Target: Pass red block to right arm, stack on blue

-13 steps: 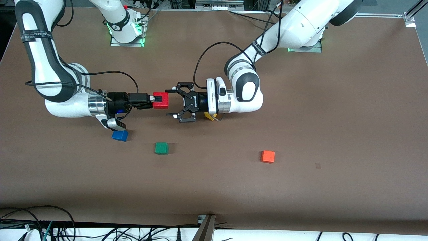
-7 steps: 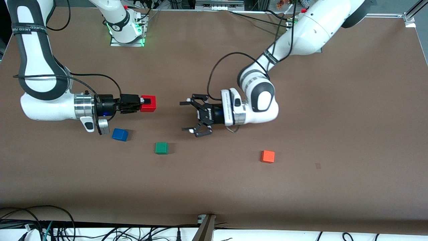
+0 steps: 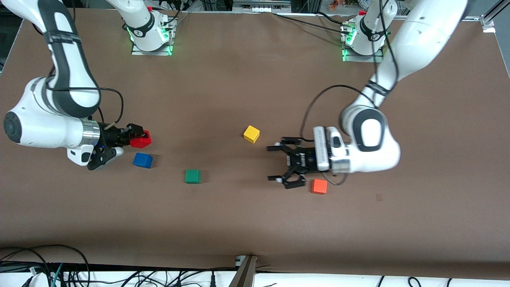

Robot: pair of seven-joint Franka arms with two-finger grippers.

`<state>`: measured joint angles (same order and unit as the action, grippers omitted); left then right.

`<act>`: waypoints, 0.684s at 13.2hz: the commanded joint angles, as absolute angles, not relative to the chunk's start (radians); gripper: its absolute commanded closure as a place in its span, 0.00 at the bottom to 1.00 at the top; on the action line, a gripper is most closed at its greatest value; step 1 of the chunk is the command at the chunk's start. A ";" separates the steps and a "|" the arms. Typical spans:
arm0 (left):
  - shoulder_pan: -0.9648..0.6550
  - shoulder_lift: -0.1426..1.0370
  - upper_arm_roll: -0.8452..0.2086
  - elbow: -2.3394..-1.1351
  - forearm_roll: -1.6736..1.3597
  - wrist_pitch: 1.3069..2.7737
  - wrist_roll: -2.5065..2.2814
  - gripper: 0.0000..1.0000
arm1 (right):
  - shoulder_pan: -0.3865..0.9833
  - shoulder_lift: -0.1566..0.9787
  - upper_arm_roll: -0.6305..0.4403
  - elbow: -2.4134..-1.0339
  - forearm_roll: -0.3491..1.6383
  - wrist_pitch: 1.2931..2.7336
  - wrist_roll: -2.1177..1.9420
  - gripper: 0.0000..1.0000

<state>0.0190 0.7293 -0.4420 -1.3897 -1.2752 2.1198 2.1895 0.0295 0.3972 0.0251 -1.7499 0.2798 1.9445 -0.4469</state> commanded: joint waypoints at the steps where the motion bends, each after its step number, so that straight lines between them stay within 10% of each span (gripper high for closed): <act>1: 0.089 0.657 -0.436 -1.390 -1.052 2.048 2.093 0.00 | 0.037 0.455 0.026 -1.727 0.117 2.008 -0.265 0.82; 9: 0.325 0.381 -0.426 -1.404 -0.340 1.730 1.477 0.00 | 0.052 0.509 0.026 -1.795 0.071 2.213 -0.161 0.79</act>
<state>0.2801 0.4583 -0.4278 -1.3635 -0.4513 1.7499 1.6085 0.0460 0.5100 0.0255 -1.7706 0.0920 2.1852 -0.1889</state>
